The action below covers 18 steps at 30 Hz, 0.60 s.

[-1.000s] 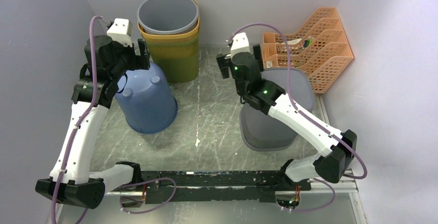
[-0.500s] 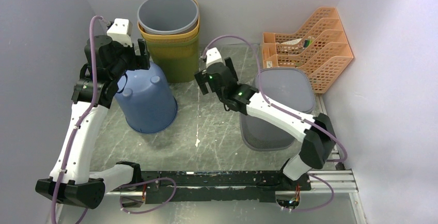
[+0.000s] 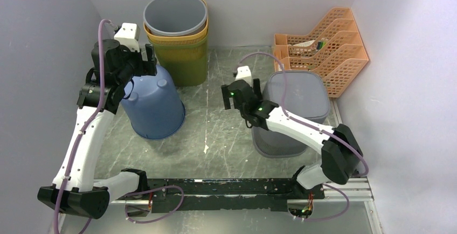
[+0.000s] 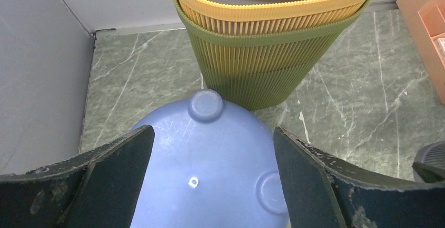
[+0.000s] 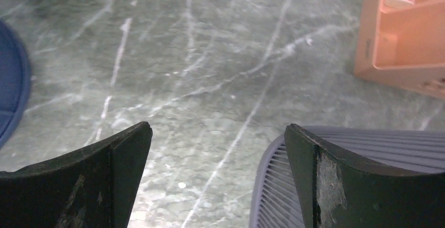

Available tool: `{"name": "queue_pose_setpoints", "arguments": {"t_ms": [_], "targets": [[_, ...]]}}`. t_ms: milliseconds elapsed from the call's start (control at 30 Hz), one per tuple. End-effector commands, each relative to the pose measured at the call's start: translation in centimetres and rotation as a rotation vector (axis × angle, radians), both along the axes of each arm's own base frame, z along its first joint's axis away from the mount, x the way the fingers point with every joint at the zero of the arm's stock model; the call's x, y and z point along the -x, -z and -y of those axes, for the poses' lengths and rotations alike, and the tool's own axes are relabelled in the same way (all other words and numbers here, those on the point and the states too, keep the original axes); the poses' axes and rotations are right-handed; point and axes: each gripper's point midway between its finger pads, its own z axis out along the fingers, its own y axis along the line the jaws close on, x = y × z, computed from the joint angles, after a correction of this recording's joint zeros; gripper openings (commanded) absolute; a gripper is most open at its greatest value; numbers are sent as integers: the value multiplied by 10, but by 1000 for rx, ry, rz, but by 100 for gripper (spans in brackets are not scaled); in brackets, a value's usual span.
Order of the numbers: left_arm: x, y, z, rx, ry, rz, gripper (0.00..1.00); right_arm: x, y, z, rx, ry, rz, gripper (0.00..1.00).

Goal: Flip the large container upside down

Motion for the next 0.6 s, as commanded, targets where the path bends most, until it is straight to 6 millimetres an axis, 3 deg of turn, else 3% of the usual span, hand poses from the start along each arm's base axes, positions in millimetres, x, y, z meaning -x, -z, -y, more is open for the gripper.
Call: {"name": "queue_pose_setpoints", "arguments": {"t_ms": [0,100,333,567], "targets": [[0,-2,5,14,17,14,95,-1,2,36,-125,104,-14,100],[-1,-1,8,30,24,13,95,-5,8,62,-134,143,-33,100],[1,0,7,30,21,9,95,-28,14,145,-72,290,-12,100],[4,1,4,6,15,3,96,-49,17,205,-47,397,-1,100]]}}
